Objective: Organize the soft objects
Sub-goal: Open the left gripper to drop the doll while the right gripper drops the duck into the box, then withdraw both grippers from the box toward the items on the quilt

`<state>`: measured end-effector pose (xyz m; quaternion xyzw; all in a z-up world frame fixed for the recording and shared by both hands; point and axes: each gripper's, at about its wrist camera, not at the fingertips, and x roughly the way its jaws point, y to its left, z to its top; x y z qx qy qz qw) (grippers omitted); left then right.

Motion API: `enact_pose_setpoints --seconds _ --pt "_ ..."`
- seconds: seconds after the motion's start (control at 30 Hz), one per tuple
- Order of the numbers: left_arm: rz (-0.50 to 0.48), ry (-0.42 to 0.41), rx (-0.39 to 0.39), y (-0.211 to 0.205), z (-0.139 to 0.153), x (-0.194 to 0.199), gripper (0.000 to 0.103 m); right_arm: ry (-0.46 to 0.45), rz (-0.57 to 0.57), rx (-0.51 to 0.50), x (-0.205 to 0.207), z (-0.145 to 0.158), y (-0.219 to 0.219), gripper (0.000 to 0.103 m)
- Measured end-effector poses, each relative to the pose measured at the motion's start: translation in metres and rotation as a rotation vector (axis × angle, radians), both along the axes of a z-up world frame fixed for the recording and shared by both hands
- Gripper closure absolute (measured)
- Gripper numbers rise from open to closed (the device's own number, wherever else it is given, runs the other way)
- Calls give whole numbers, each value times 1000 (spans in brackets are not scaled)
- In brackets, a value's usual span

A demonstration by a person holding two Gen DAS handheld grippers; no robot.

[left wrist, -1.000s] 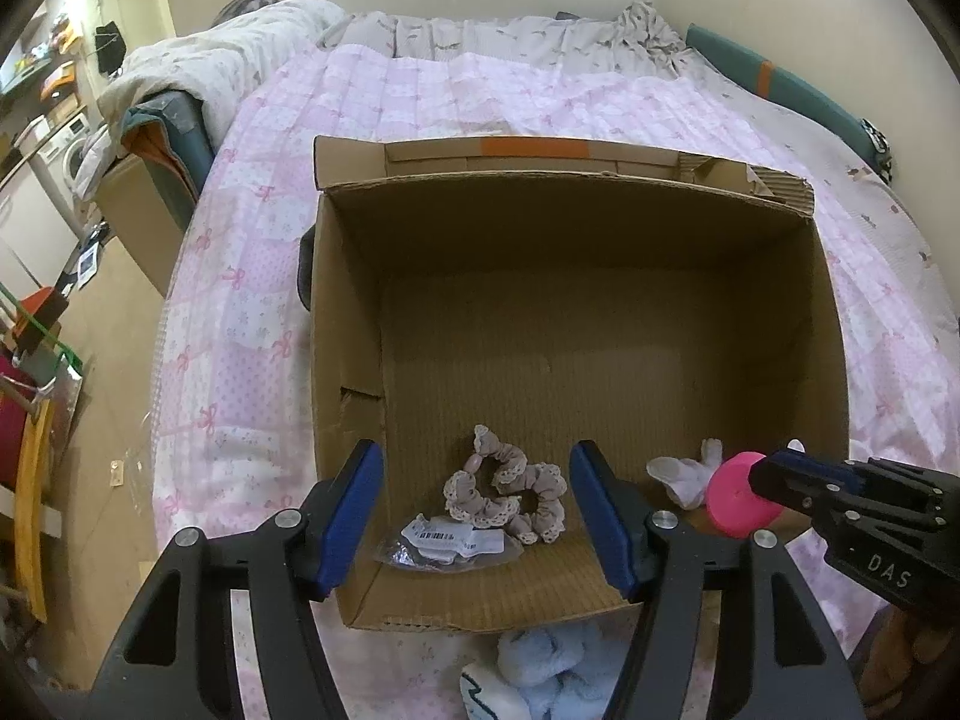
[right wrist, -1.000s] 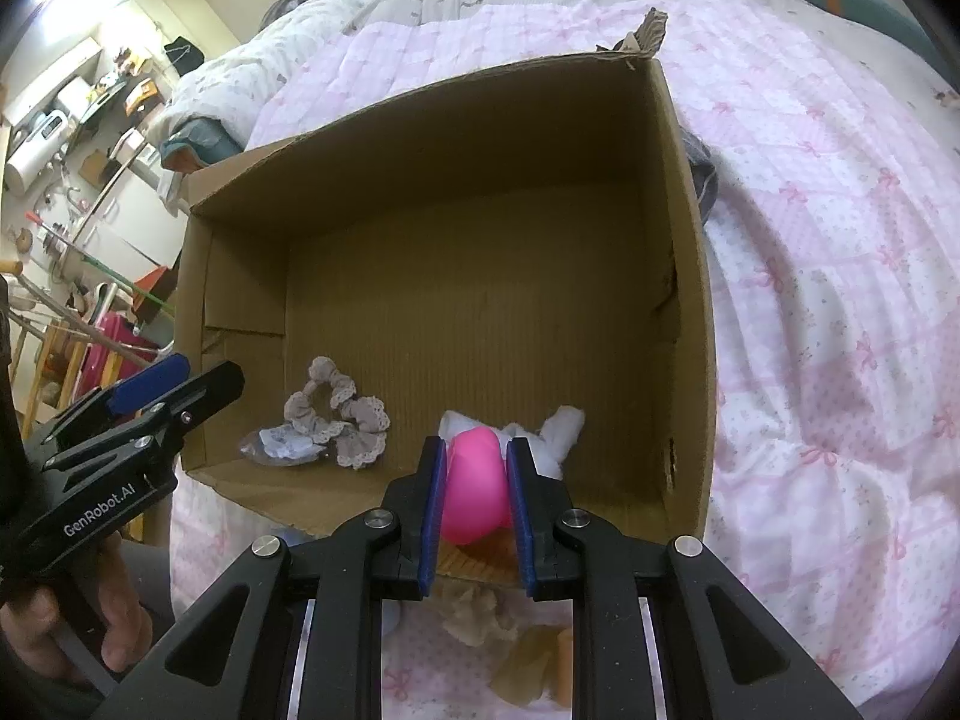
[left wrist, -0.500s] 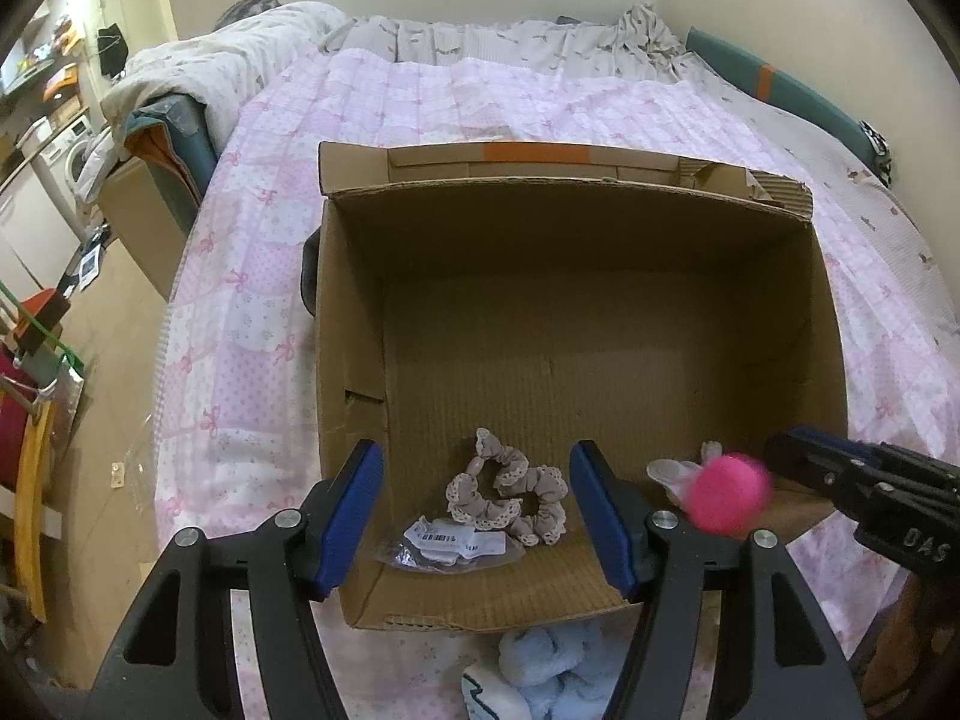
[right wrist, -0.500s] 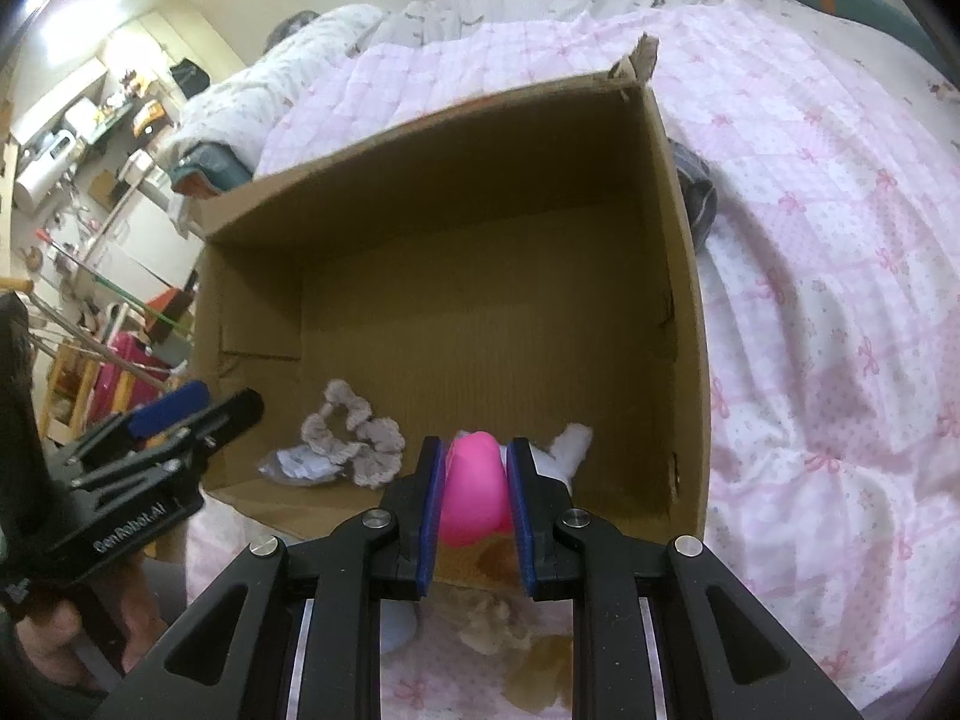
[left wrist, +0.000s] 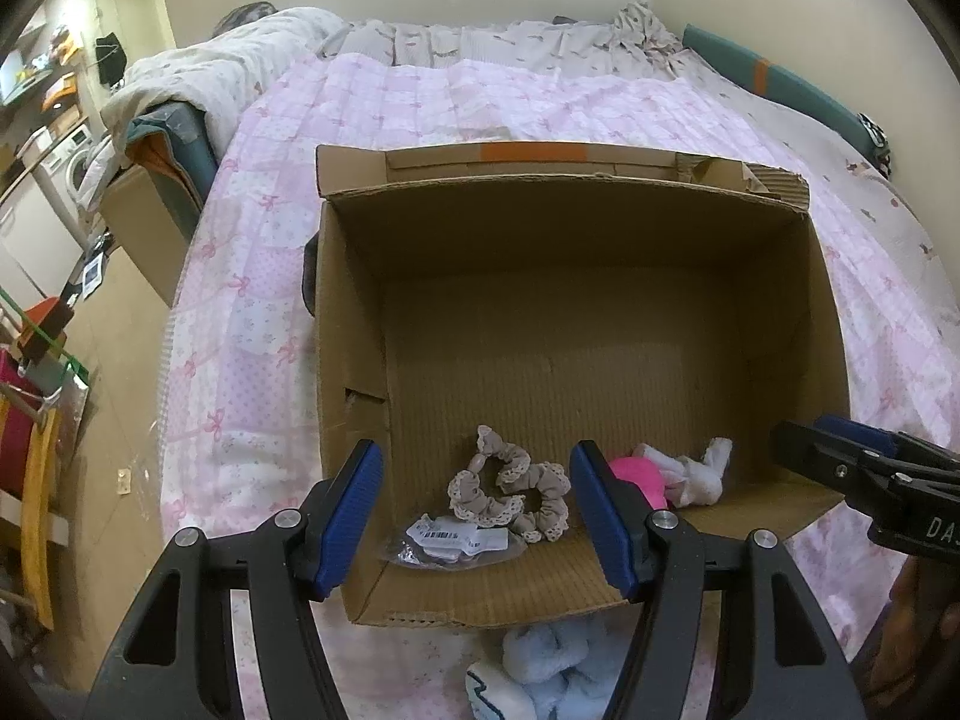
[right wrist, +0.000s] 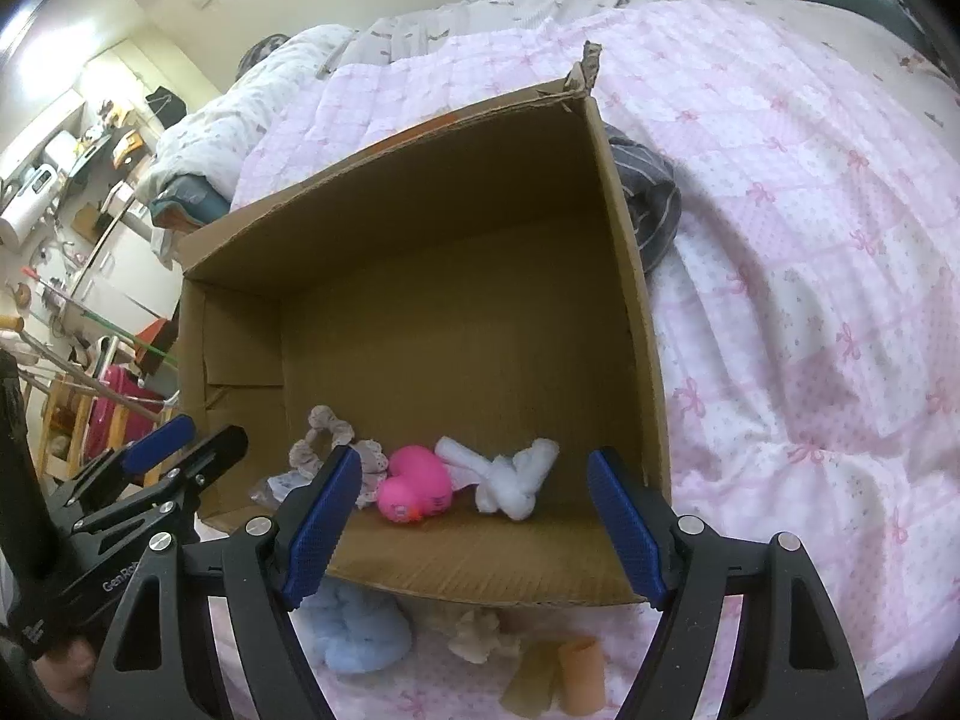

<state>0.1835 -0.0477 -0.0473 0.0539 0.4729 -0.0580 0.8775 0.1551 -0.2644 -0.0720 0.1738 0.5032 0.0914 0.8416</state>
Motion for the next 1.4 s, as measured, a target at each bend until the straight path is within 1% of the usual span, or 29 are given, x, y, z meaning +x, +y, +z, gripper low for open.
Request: enact_pose_setpoints --seconds 0.27,0.4,0.63,0.9,1.0,1.17,1.3,1.4 --pt "17 -10 5 8 7 -11 41 -9 -3 -4 -3 3 2 21" --pt "14 -25 23 11 11 -20 41 -12 -7 -8 -8 5 1 21" --pt "46 -26 13 23 15 -36 41 -18 -12 -20 -22 12 -3 21" --pt "72 -26 20 34 18 -55 41 -32 -11 -38 -43 19 -8 21" --pt "95 -5 6 41 15 -61 41 -24 -10 -39 -52 18 -10 21" --pt "158 58 -24 56 4 -68 41 -14 -3 -41 -67 17 -14 21" --pt "182 90 -53 61 0 -70 41 39 -21 15 -76 8 -21 21" --pt "199 104 -63 63 -2 -70 41 61 -39 30 -80 4 -24 21"
